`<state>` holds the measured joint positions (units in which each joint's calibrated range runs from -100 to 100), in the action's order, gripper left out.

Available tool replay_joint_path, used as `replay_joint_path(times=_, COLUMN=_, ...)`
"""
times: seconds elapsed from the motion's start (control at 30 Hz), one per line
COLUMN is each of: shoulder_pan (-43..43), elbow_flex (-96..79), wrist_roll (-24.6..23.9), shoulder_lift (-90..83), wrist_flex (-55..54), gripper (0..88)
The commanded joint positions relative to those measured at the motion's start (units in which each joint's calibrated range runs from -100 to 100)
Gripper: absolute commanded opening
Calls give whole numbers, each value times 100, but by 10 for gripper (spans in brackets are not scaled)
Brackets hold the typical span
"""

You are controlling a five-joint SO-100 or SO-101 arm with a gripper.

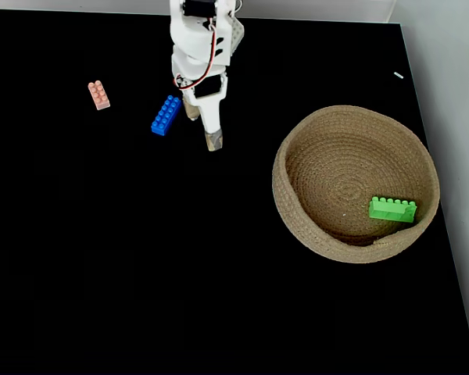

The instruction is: Place the lego blocks in the tray

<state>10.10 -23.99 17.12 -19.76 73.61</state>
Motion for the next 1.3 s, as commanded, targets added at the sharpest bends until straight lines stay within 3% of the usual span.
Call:
replay_joint_path(times=0.0, shoulder_pan=672, elbow_flex=115, wrist_roll=904, shoulder_lift=-27, wrist_flex=90, gripper=336)
replay_joint_path(times=0.27, shoulder_pan=1686, elbow_flex=270, wrist_roll=2603, shoulder_lift=145, wrist_flex=557, gripper=341)
replay_joint_path(times=0.43, shoulder_pan=2172, elbow_flex=626, wrist_roll=3297, shoulder_lift=429, wrist_flex=1081, gripper=342)
replay_joint_path(times=0.7, shoulder_pan=2214, elbow_flex=425, wrist_roll=3487, shoulder_lift=1013, wrist_flex=998, gripper=365)
replay_joint_path(times=1.13, shoulder_pan=1933, elbow_flex=-1280, wrist_roll=3072, shoulder_lift=592, wrist_flex=-193, gripper=344)
replay_joint_path(times=1.27, shoulder_pan=2057, elbow_flex=-2037, wrist_roll=3258, shoulder_lift=257, wrist_flex=-726, gripper=322)
